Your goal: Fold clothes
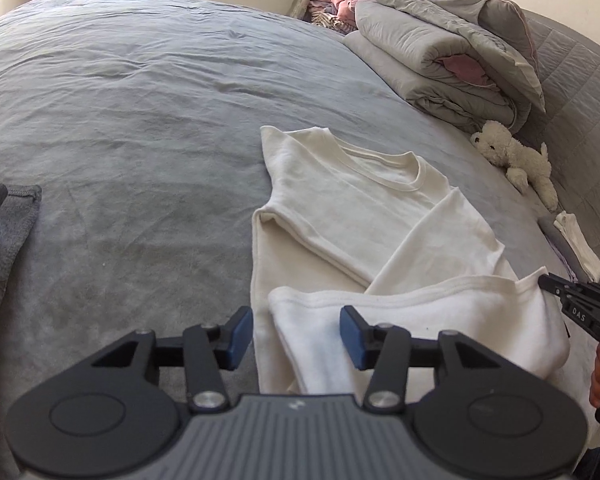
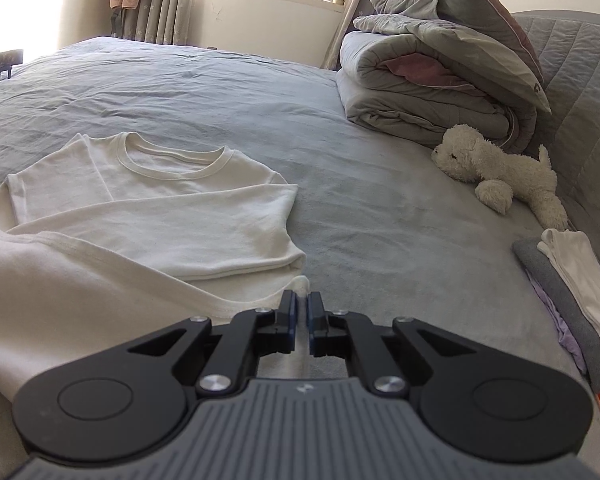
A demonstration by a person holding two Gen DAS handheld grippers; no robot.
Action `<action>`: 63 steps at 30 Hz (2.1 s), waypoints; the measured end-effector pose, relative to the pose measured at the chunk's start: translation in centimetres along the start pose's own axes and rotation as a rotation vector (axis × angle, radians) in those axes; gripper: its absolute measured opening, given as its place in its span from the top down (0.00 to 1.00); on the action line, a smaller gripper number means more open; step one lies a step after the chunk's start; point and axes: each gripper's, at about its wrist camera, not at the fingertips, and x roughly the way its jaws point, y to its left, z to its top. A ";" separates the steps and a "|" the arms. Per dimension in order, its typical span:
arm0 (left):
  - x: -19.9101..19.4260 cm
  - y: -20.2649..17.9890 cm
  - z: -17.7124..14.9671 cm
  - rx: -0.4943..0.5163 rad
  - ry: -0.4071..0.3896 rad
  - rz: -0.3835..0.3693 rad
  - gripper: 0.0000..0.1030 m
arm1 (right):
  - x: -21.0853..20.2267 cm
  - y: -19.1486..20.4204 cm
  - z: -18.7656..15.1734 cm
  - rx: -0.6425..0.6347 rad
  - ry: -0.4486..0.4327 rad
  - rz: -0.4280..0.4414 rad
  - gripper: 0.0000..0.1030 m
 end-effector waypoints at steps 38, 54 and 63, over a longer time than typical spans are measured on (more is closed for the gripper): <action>-3.0 -0.3 -1.4 -0.002 -0.132 -0.003 0.92 | -1.7 0.1 -0.1 0.027 -0.045 -0.029 0.95; 4.5 -3.8 9.6 0.221 -0.376 0.234 0.93 | 7.7 -1.8 8.0 0.059 -0.134 -0.108 0.95; 12.7 -2.5 11.5 0.197 -0.271 0.396 0.93 | 15.4 -1.1 9.9 0.031 -0.091 -0.163 0.95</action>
